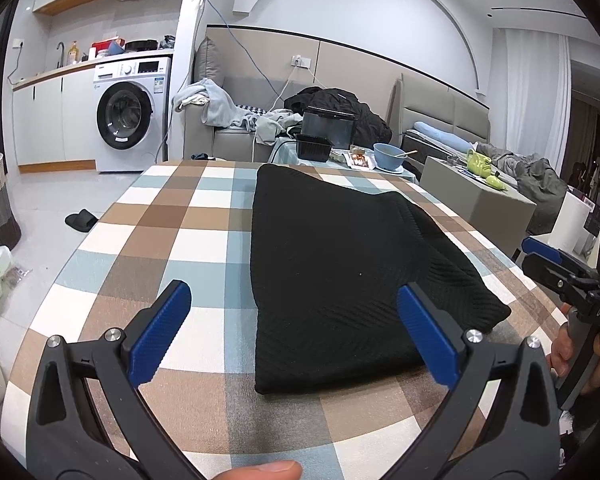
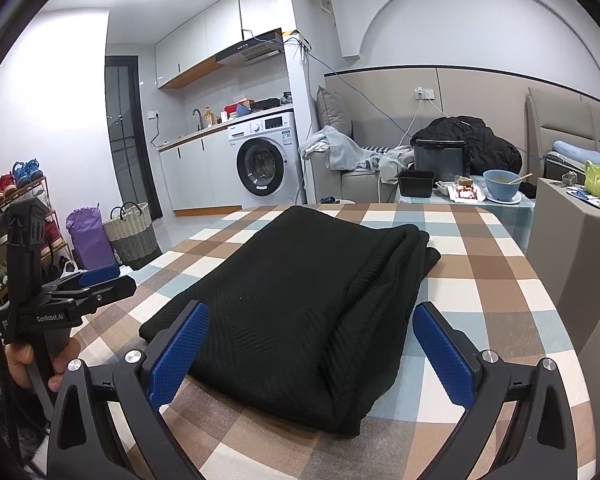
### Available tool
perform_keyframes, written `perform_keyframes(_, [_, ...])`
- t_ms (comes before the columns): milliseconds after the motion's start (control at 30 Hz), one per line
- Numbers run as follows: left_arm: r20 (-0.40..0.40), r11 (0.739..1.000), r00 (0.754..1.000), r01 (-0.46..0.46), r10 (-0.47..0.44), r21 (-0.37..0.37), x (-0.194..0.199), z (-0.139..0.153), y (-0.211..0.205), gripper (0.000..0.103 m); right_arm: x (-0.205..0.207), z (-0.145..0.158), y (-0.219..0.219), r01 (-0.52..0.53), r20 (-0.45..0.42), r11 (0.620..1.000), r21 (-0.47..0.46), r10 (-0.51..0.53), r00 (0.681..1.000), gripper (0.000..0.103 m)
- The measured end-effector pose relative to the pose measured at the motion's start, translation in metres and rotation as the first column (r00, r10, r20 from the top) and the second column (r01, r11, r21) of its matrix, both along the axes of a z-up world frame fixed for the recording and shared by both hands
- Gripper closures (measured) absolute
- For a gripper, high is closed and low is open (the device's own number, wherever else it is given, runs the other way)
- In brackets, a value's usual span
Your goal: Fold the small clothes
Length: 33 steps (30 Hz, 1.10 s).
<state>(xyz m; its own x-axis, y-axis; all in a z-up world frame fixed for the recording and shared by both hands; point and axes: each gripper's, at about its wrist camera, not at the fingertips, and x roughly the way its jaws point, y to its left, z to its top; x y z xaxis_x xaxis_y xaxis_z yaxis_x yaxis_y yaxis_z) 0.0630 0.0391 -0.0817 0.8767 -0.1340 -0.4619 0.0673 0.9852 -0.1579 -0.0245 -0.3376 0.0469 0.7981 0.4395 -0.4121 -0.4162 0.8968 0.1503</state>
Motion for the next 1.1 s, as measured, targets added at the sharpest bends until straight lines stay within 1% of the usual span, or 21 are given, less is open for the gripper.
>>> perform_keyframes(1100, [-0.003, 1.000, 1.000, -0.008, 0.008, -0.013, 0.0009, -0.0004, 0.0036, 0.001, 0.0010, -0.0004, -0.0005, 0.000, -0.002, 1.000, 0.001, 0.000, 1.000, 0.000])
